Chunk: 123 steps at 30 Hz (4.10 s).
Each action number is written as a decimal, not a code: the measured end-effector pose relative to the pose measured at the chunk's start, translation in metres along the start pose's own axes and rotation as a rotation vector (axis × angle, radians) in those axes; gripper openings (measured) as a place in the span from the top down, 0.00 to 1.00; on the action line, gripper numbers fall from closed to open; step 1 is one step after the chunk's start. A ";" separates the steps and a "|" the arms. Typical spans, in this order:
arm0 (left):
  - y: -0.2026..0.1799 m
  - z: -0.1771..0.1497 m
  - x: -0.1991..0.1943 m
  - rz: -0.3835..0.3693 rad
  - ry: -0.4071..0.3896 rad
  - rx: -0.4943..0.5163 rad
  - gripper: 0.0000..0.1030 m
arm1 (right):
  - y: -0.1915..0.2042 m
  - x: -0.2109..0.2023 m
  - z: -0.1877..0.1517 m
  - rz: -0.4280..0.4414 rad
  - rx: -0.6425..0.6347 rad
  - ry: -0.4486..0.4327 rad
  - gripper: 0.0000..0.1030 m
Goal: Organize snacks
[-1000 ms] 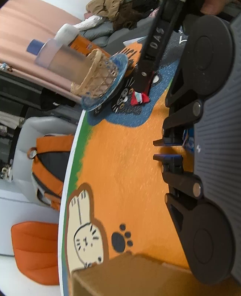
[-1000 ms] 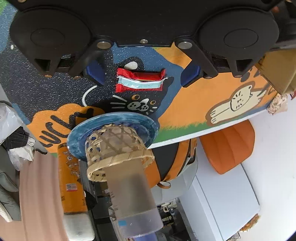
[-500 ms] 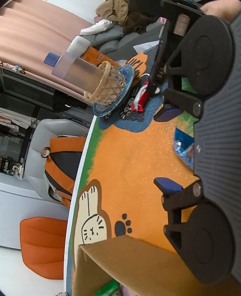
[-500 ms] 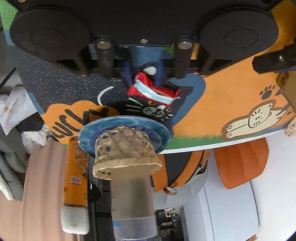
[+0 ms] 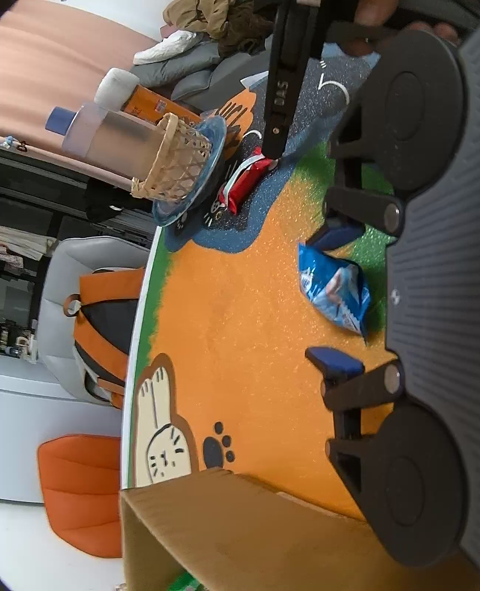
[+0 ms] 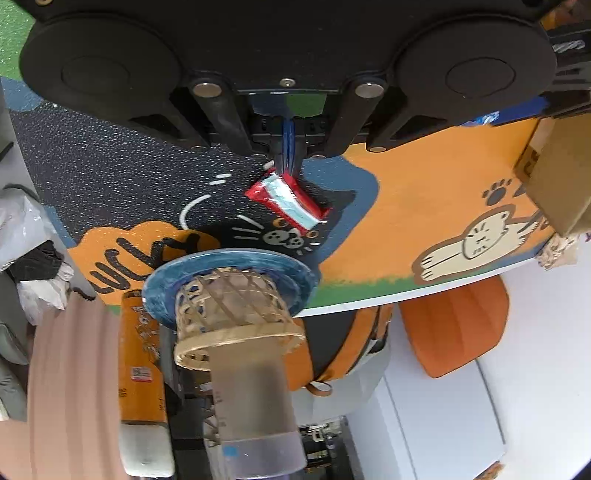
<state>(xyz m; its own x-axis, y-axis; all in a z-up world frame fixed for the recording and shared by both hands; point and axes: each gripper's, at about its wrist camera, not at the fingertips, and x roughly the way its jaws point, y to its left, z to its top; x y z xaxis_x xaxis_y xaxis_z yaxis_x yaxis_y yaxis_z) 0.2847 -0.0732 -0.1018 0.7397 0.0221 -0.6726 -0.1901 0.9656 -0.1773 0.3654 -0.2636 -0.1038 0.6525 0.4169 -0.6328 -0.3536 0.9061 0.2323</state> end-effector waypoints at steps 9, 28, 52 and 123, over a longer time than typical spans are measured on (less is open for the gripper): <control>0.008 0.002 0.000 -0.013 -0.013 -0.017 0.74 | 0.001 -0.003 0.004 -0.035 -0.048 -0.084 0.43; 0.011 0.023 -0.004 -0.006 -0.065 -0.046 0.75 | -0.003 0.030 0.008 0.022 -0.044 -0.092 0.48; 0.028 0.031 -0.096 -0.034 -0.181 -0.068 0.74 | 0.039 -0.028 -0.004 0.102 -0.075 -0.079 0.85; 0.206 0.007 -0.201 0.168 -0.285 -0.250 0.32 | 0.244 -0.068 -0.002 0.332 -0.213 -0.134 0.68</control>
<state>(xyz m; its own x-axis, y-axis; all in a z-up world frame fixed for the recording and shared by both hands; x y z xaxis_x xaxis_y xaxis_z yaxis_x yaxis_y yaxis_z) 0.1013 0.1227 0.0020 0.8275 0.2789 -0.4873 -0.4484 0.8506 -0.2746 0.2332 -0.0714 -0.0056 0.5563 0.7023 -0.4442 -0.6812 0.6915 0.2403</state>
